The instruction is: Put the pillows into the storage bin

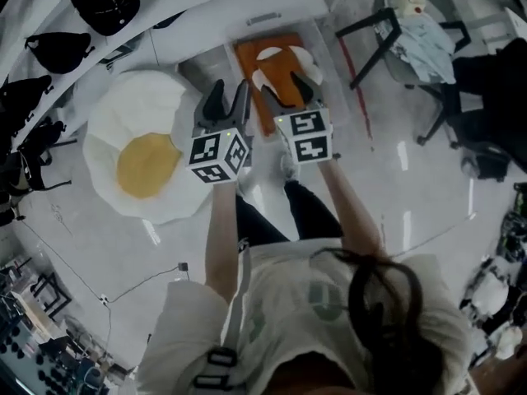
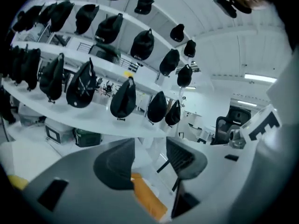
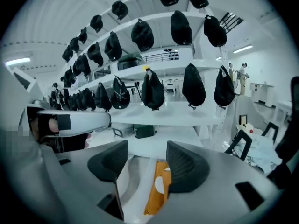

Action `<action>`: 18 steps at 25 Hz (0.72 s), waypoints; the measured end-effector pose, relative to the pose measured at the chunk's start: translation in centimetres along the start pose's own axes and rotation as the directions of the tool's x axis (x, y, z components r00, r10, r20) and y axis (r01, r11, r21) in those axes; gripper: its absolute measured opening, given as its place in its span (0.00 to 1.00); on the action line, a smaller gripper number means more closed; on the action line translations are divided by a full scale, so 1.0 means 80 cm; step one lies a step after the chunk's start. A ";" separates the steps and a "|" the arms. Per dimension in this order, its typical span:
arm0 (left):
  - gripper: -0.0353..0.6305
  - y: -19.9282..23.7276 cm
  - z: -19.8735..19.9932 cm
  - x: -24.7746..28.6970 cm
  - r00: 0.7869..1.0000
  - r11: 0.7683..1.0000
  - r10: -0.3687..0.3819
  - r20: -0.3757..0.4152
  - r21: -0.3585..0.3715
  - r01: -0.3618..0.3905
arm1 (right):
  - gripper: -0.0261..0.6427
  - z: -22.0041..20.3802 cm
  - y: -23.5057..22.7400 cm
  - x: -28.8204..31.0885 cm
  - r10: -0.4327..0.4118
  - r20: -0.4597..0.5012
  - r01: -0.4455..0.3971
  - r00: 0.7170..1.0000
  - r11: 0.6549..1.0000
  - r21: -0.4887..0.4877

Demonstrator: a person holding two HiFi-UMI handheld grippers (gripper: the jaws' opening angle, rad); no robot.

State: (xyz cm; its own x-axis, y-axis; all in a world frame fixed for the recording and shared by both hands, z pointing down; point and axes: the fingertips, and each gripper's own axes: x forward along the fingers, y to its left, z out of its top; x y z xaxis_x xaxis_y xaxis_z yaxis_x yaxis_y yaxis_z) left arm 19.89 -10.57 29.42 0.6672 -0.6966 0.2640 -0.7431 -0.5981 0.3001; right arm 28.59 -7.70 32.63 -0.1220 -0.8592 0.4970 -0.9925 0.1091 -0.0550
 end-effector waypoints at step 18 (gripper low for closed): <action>0.06 -0.075 0.169 -0.173 0.944 0.948 0.243 0.222 0.154 -0.280 | 0.05 0.175 0.058 -0.187 0.136 0.273 -0.077 0.952 0.973 -0.215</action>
State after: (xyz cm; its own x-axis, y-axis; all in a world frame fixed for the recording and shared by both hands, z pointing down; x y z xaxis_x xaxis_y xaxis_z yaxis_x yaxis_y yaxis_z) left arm 14.42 -2.72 11.56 0.4382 -0.8911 0.1184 -0.8988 -0.4327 0.0698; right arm 25.68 -1.32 12.82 -0.2531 -0.9399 0.2292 -0.9552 0.2803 0.0946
